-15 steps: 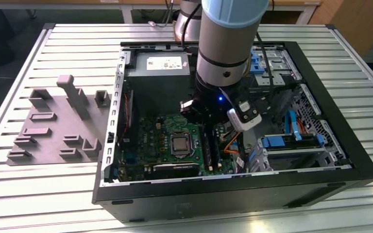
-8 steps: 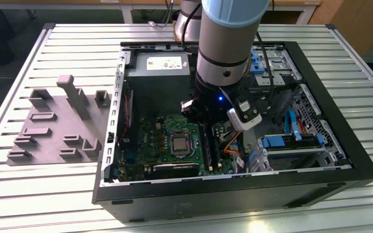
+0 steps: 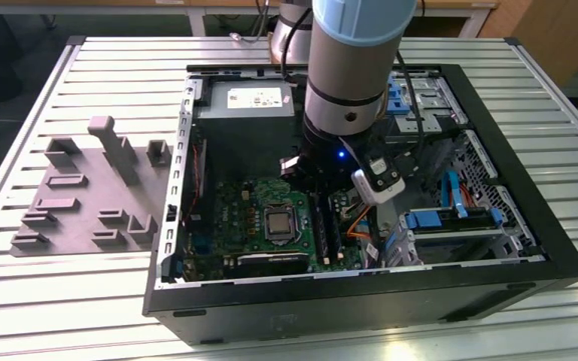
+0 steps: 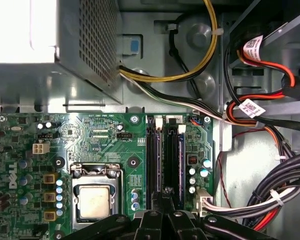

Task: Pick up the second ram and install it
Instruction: 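Press down the second ram until it locks into place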

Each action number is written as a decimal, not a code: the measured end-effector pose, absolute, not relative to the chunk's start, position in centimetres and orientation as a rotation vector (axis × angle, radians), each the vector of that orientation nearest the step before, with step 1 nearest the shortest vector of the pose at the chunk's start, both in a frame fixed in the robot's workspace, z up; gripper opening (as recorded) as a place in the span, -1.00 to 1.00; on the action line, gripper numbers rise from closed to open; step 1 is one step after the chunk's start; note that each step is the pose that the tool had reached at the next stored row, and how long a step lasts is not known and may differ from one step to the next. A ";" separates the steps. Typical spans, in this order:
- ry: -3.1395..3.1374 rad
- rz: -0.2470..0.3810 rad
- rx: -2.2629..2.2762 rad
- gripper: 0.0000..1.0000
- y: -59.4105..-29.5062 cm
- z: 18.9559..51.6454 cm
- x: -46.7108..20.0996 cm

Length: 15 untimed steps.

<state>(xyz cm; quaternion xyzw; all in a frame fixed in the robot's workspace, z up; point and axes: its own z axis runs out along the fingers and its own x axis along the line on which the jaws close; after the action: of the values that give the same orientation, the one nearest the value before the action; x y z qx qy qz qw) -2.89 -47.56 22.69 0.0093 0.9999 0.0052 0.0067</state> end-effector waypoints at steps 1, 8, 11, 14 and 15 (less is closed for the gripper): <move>3.128 0.016 0.029 -0.79 -47.6 22.6 -2.9; 3.129 0.014 0.029 -0.79 -47.6 21.9 -2.9; 3.129 0.014 0.029 -0.79 -47.6 21.5 -2.9; 3.129 0.013 0.029 -0.79 -47.6 21.4 -2.9; 3.129 0.013 0.029 -0.79 -47.5 21.5 -2.9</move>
<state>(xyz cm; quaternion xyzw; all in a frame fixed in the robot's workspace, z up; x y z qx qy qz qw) -2.86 -47.54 21.48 0.0093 0.9999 0.0040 0.0061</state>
